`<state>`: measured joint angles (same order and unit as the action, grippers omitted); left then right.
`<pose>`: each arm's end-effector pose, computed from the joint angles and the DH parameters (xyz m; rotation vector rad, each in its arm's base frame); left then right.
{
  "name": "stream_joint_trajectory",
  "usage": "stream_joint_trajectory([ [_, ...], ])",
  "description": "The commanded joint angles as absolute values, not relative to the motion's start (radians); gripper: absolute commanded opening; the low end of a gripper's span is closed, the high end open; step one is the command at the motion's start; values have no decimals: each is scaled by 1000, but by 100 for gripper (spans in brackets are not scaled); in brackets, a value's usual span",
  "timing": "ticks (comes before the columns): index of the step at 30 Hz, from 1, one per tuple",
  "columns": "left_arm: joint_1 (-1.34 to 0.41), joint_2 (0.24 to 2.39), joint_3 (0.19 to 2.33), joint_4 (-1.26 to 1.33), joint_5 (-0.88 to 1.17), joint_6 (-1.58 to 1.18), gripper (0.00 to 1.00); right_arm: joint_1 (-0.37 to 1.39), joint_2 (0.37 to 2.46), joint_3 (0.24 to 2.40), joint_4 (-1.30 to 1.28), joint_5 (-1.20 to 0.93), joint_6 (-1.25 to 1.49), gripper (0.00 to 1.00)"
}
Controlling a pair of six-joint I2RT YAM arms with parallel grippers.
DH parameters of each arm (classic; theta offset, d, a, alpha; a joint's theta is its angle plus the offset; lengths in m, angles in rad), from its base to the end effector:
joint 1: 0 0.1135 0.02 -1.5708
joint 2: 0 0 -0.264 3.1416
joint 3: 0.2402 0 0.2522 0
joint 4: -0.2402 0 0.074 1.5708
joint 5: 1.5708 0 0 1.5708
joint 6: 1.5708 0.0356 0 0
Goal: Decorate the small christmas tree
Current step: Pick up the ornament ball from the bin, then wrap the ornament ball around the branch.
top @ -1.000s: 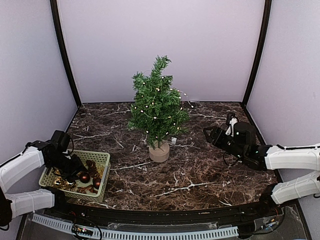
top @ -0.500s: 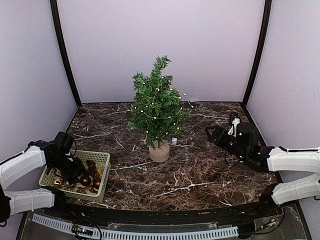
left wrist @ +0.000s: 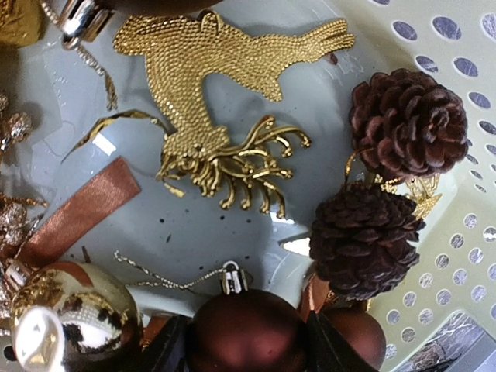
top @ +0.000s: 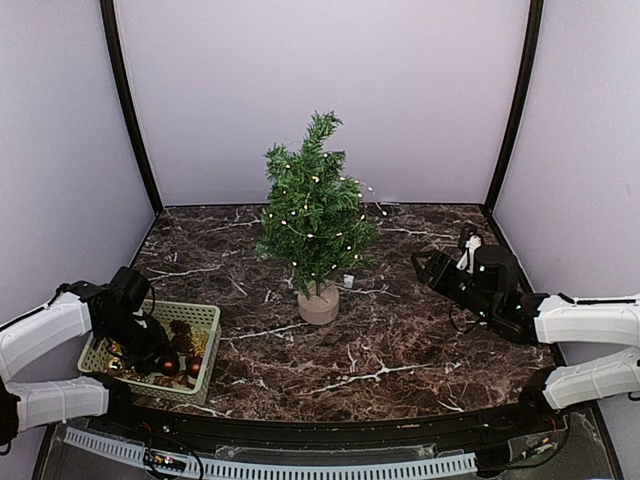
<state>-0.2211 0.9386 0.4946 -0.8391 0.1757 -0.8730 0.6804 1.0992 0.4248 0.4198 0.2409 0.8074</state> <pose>0.1371 -0.0372 0.1709 -0.9103 2.8108 -0.4448 0.1872 0.1406 0.2152 0.2965 1.8752 0.8212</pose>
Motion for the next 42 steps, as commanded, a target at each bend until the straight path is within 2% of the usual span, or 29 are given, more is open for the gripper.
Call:
stream_joint_trajectory([
  [1, -225, 903, 510, -905, 176, -870, 40, 675, 1084, 409, 461, 256, 819, 74],
  [5, -225, 859, 569, -929, 176, -862, 40, 675, 1077, 424, 443, 254, 809, 74],
  [11, -225, 865, 816, -971, 165, -778, 40, 675, 1044, 462, 380, 264, 775, 74],
  [19, -225, 940, 1027, -897, 388, -577, 40, 675, 929, 505, 301, 229, 688, 74],
  [26, -255, 955, 1082, -736, 715, -453, 40, 676, 821, 536, 342, 14, 559, 74],
  [34, -425, 1005, 1124, -577, 859, -470, 40, 711, 906, 569, 507, -325, 551, 71],
  [42, -582, 1064, 1119, -288, 898, -582, 40, 869, 1036, 629, 628, -327, 561, 71],
])
